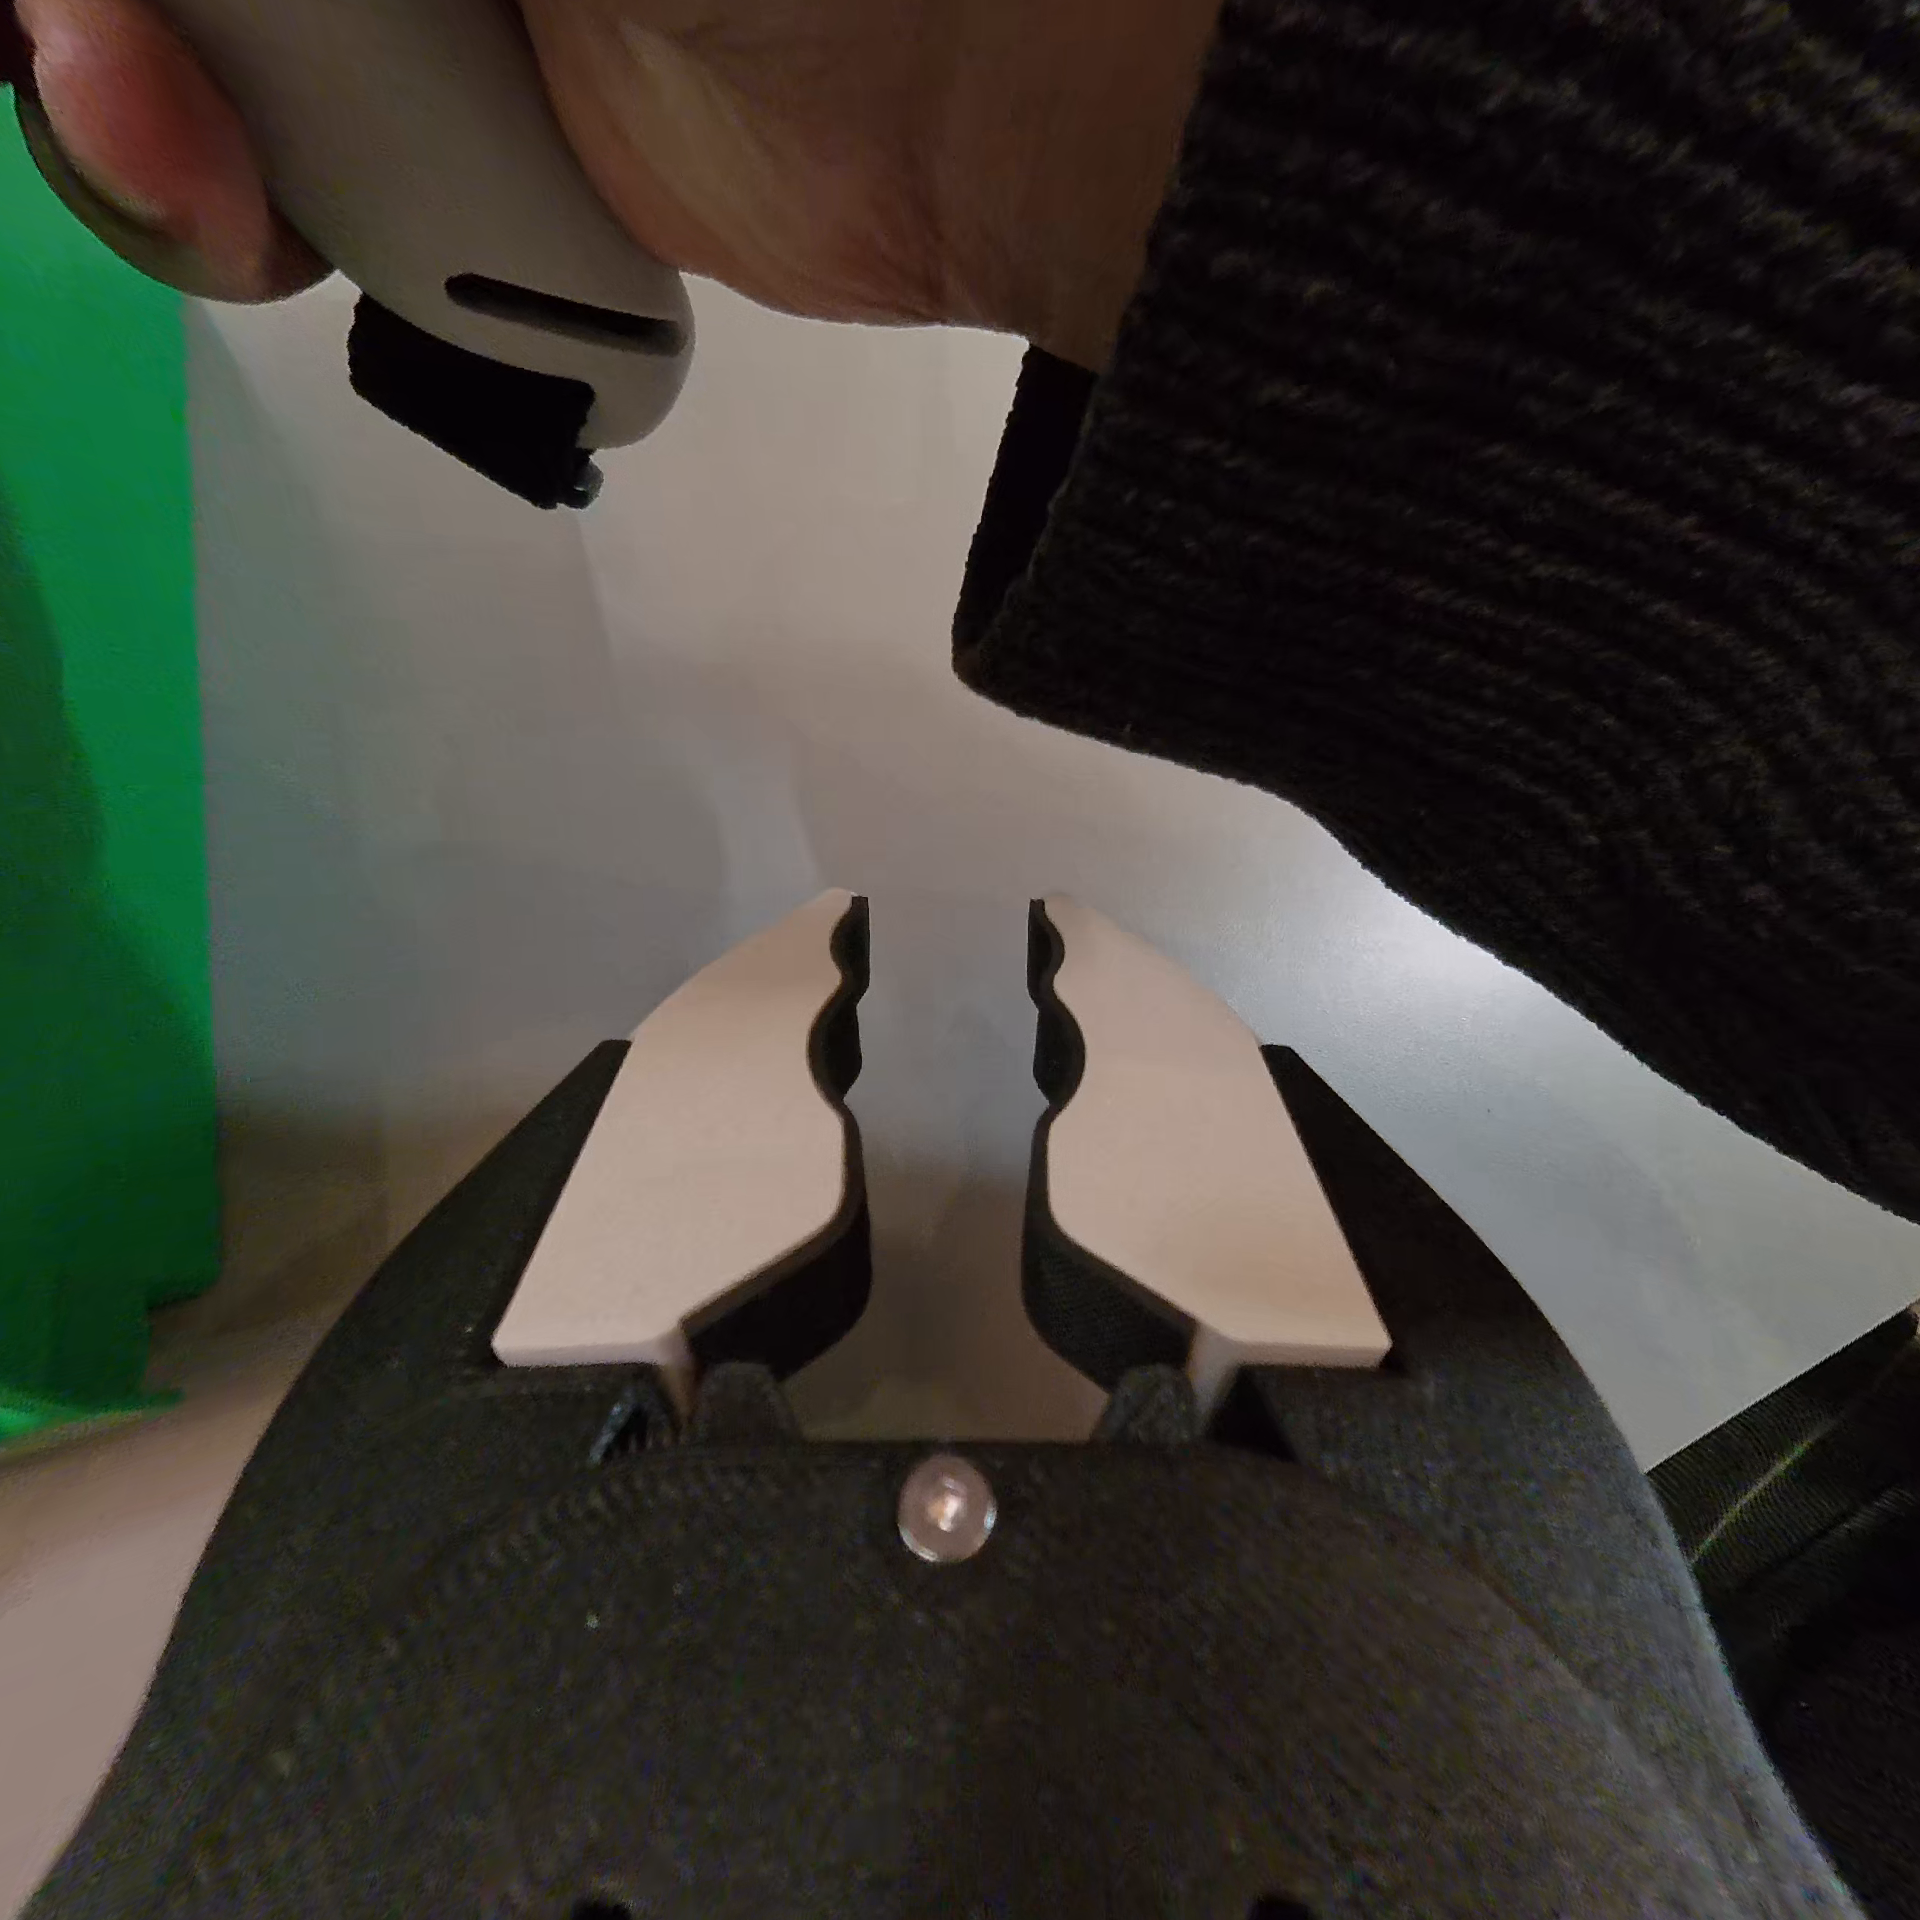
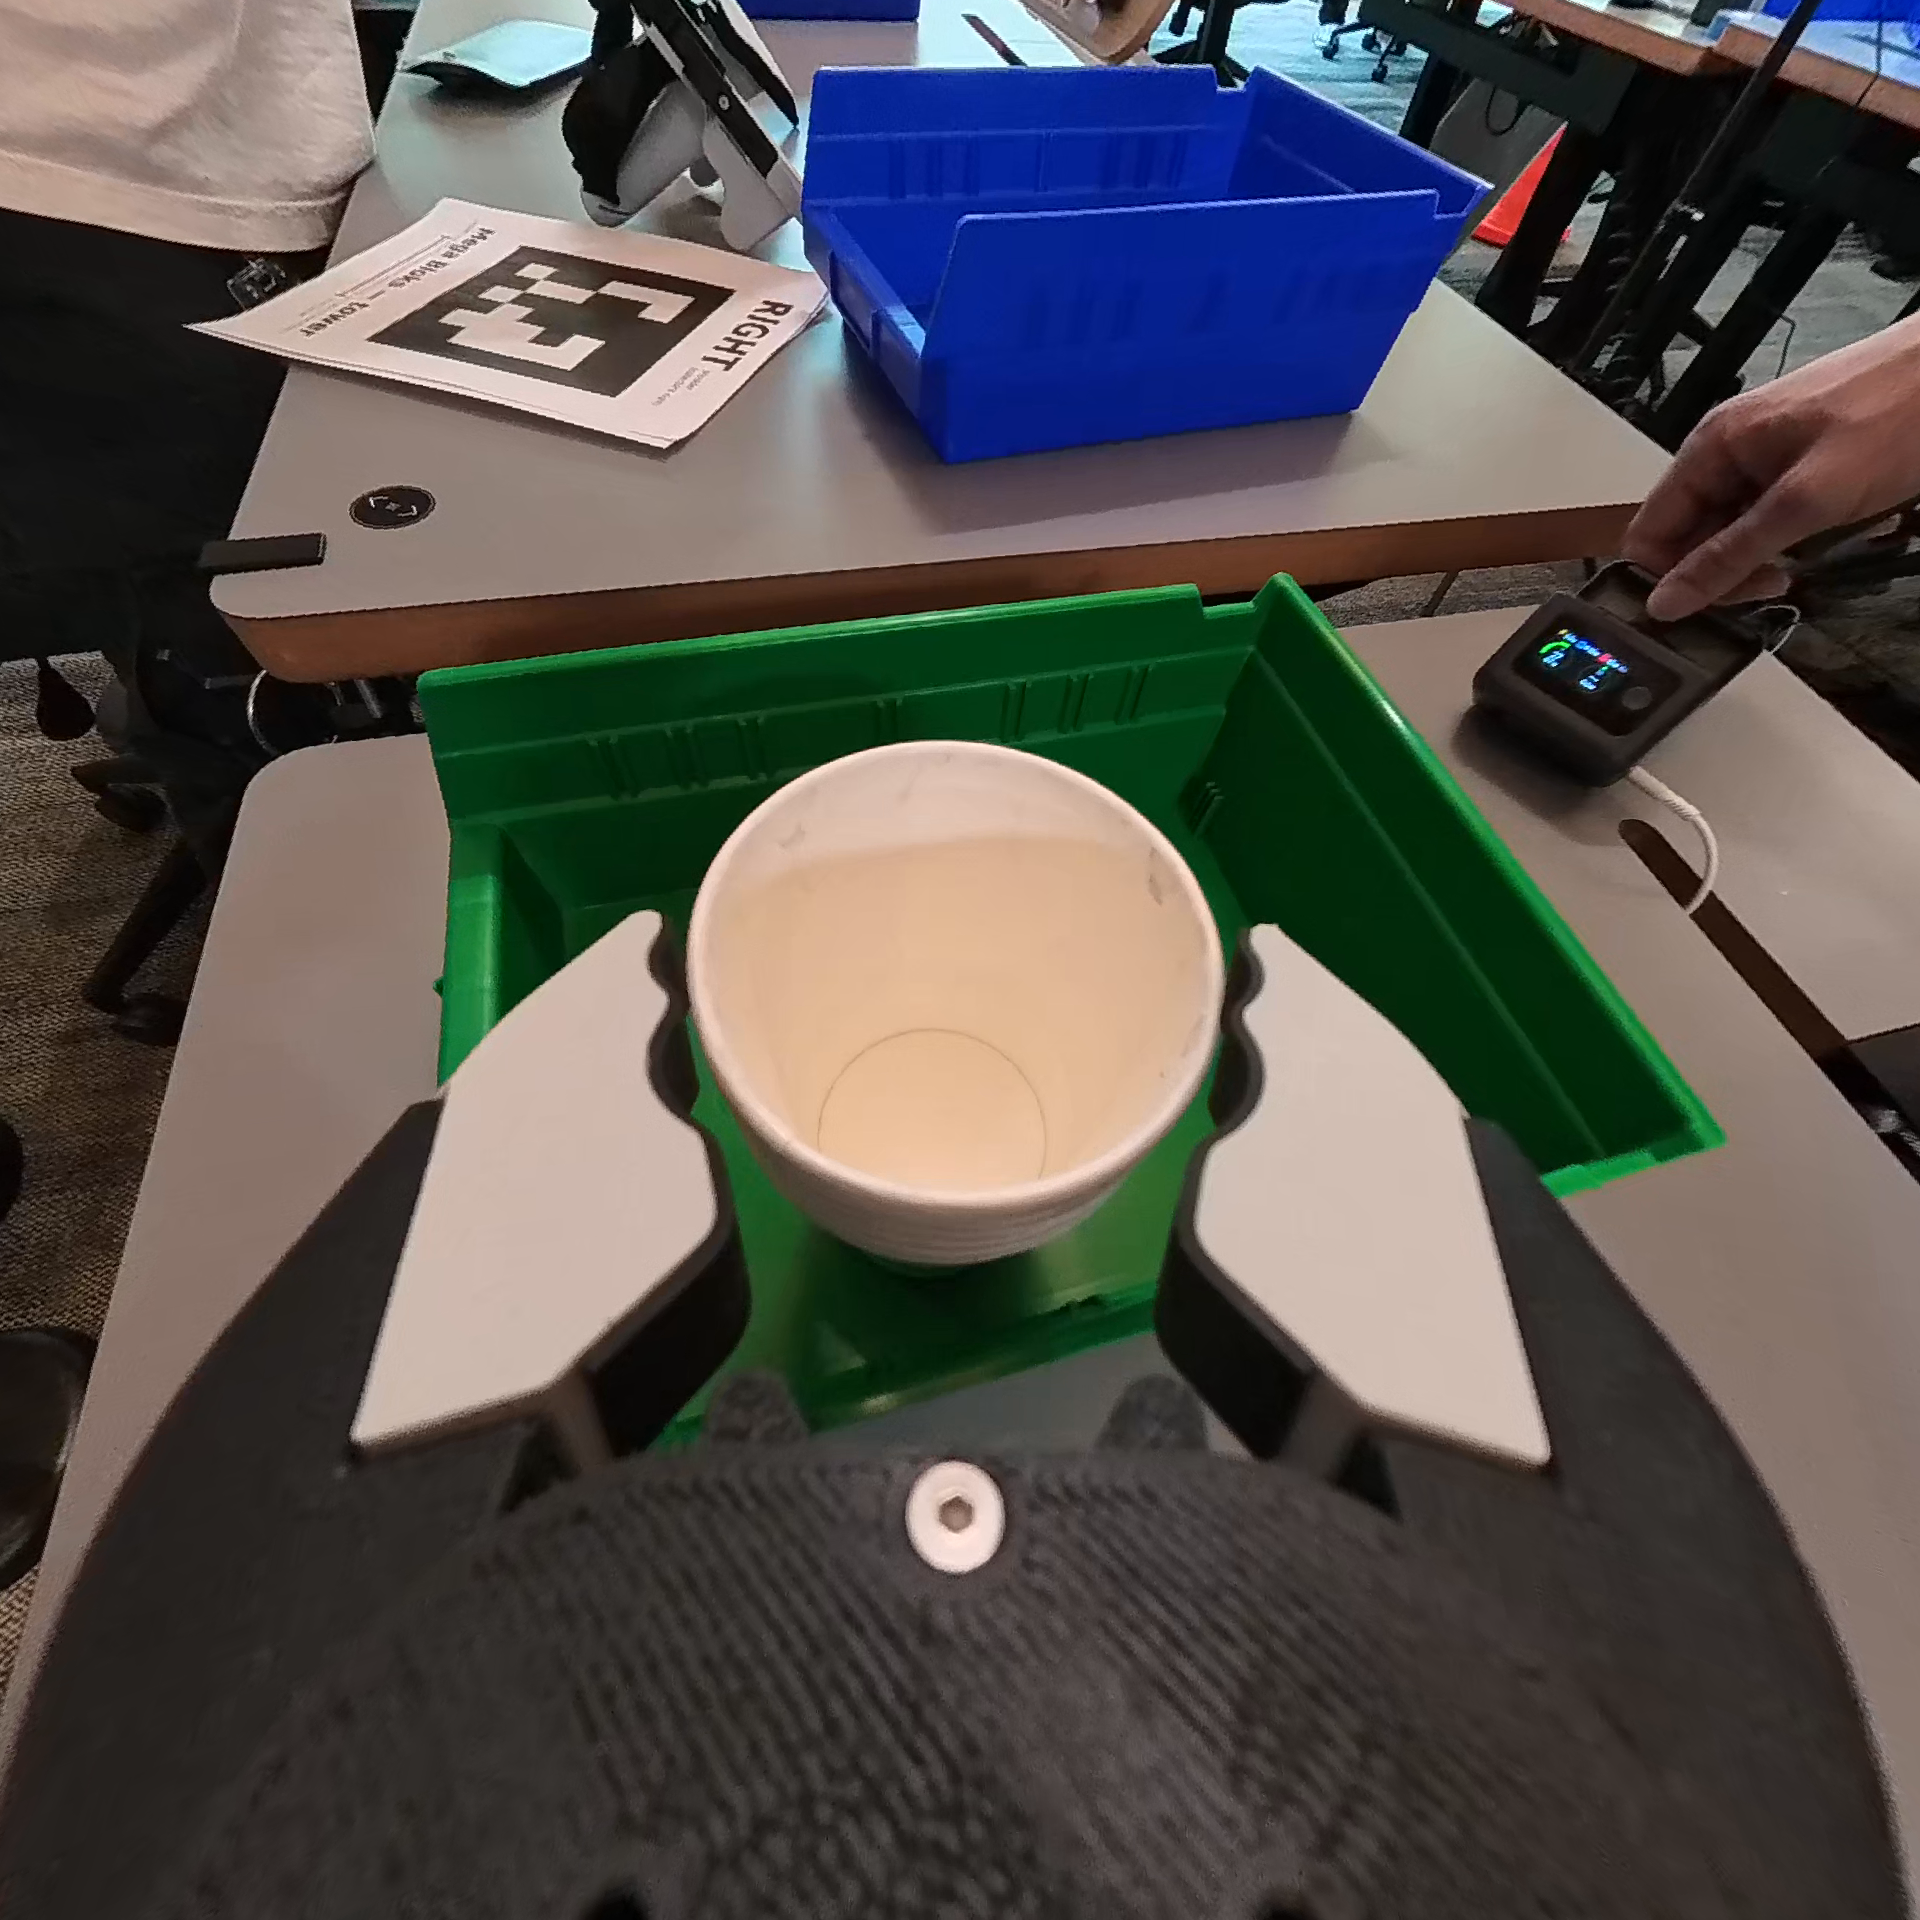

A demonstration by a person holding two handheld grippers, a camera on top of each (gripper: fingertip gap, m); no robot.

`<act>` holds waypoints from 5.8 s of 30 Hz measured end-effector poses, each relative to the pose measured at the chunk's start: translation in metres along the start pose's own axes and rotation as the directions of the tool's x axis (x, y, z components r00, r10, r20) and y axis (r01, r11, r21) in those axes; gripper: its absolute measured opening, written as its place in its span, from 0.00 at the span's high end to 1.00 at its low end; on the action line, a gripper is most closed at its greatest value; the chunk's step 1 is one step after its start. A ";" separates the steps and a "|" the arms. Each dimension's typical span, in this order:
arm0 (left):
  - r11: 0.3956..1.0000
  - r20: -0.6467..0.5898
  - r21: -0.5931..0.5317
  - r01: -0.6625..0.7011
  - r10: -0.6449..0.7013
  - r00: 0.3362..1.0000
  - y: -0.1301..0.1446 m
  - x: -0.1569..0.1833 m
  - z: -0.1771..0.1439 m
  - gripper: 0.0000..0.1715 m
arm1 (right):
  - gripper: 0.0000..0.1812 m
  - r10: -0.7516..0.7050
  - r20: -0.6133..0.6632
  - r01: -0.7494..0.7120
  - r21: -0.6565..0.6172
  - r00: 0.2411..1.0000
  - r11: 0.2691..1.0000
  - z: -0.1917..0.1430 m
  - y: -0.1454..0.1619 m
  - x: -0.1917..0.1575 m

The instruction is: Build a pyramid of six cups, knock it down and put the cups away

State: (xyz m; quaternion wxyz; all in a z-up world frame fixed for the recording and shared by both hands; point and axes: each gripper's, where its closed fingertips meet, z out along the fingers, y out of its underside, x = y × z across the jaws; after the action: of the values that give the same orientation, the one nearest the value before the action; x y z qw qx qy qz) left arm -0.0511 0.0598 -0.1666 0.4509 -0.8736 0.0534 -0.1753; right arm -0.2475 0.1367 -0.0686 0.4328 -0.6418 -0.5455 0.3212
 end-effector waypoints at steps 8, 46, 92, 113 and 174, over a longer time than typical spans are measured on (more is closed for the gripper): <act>1.000 -0.002 -0.003 0.000 0.000 1.000 0.001 0.000 0.000 0.82 | 0.47 -0.007 -0.013 0.007 0.014 1.000 1.000 -0.003 -0.001 0.003; 1.000 -0.005 -0.009 0.001 -0.001 1.000 0.001 0.002 0.001 0.82 | 0.46 0.019 -0.001 -0.019 0.067 1.000 0.998 -0.011 -0.015 0.007; 0.995 -0.013 0.037 -0.089 0.090 0.996 -0.008 0.023 0.009 0.74 | 0.46 0.086 -0.192 -0.025 0.298 0.978 0.954 -0.223 -0.028 0.054; 0.954 -0.251 0.177 -0.243 0.283 0.926 -0.042 0.119 0.051 0.46 | 0.46 0.241 -0.383 -0.152 0.249 0.892 0.957 -0.345 0.124 0.072; 0.898 -0.368 0.330 -0.291 0.406 0.836 -0.050 0.175 0.053 0.54 | 0.46 0.429 -0.233 -0.315 0.402 0.873 0.860 -0.366 0.111 0.049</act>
State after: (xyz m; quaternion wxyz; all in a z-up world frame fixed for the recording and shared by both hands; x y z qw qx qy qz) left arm 0.1278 0.0859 -0.1095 0.5633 -0.7217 0.2870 -0.2819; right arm 0.1331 0.1062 -0.0128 0.5505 -0.6908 -0.2669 0.3854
